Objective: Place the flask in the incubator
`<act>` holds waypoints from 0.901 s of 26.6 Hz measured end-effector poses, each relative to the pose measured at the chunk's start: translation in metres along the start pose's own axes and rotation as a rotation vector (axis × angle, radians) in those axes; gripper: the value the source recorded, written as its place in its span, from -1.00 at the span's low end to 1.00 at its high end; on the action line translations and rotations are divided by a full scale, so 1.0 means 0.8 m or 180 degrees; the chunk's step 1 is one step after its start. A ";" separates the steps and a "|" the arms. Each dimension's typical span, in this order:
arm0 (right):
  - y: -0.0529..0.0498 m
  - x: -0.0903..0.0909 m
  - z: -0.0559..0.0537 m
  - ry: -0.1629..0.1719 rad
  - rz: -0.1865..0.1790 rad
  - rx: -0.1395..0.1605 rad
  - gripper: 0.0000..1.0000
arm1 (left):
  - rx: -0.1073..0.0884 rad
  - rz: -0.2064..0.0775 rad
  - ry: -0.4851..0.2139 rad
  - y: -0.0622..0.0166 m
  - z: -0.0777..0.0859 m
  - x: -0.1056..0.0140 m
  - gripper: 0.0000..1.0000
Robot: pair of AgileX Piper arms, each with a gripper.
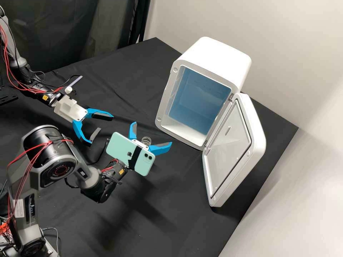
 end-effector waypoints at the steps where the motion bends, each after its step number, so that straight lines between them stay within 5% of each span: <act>1: 0.000 -0.001 0.002 -0.0007 -0.0021 -0.0009 1.00 | 0.0000 -0.0003 0.0001 -0.0001 0.000 0.000 1.00; 10: 0.010 -0.016 0.027 -0.0022 -0.0183 -0.0180 1.00 | 0.0001 -0.0016 0.0007 -0.0004 0.000 0.000 1.00; 16: -0.002 -0.022 0.042 0.0048 -0.0487 -0.0449 1.00 | 0.0002 -0.0055 0.0022 -0.0014 -0.001 0.001 1.00; 19: -0.012 -0.018 0.050 0.0073 -0.0608 -0.0504 1.00 | 0.0007 -0.0054 0.0018 -0.0007 -0.001 0.001 1.00; 24: -0.031 0.001 0.069 -0.0028 -0.0696 -0.0355 1.00 | 0.0039 -0.0043 -0.0015 0.0026 0.001 0.004 1.00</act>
